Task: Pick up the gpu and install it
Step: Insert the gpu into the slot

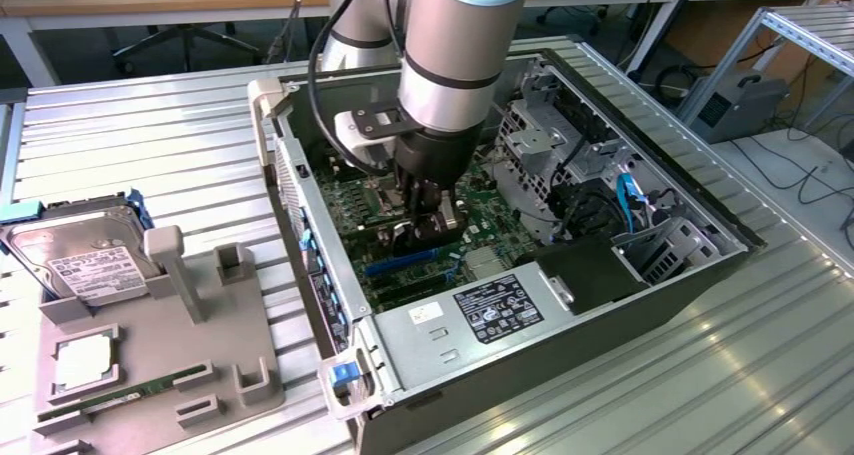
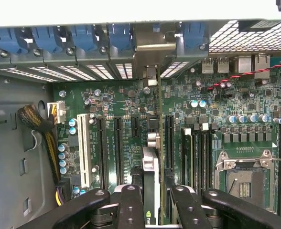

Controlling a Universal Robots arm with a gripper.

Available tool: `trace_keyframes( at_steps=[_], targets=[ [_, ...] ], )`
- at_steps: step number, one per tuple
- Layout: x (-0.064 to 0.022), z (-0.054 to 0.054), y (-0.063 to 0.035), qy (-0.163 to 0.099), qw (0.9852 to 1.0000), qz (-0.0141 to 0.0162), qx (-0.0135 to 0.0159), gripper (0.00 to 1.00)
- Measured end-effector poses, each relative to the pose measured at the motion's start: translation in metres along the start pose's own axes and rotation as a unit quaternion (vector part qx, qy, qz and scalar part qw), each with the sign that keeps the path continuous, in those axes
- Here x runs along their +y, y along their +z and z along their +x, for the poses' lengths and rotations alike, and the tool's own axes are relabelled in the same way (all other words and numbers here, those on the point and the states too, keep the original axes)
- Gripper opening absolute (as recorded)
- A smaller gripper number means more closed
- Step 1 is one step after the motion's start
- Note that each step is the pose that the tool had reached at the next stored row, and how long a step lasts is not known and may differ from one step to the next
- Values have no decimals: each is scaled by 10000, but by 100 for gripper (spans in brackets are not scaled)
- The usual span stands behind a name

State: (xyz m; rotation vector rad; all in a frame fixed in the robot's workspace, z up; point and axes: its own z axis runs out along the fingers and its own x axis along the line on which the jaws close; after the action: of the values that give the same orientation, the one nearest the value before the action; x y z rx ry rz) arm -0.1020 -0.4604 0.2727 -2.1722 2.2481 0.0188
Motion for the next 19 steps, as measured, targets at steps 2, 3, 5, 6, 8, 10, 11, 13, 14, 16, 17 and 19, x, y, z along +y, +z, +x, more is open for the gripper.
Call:
trace_keyframes(
  at_steps=[2,3,5,6,8,10,11,13,14,16,17,19],
  targets=[
    [1,0,1,0,10000,6,-1,27],
    [5,0,0,0,10000,17,-1,27],
    [10,1,0,-1,10000,56,-4,27],
    [14,1,0,-2,10000,79,-6,27],
    [18,0,1,-3,9999,103,-9,27],
    [31,1,1,-3,9999,113,-9,27],
    [31,1,1,-3,9999,113,-9,27],
    [31,1,1,-3,9999,113,-9,27],
    [31,1,1,0,9999,113,-9,27],
    [32,-6,0,11,9999,113,-8,27],
    [32,-5,3,13,9999,114,-8,27],
    [31,-5,23,15,9999,123,-8,27]
  ],
)
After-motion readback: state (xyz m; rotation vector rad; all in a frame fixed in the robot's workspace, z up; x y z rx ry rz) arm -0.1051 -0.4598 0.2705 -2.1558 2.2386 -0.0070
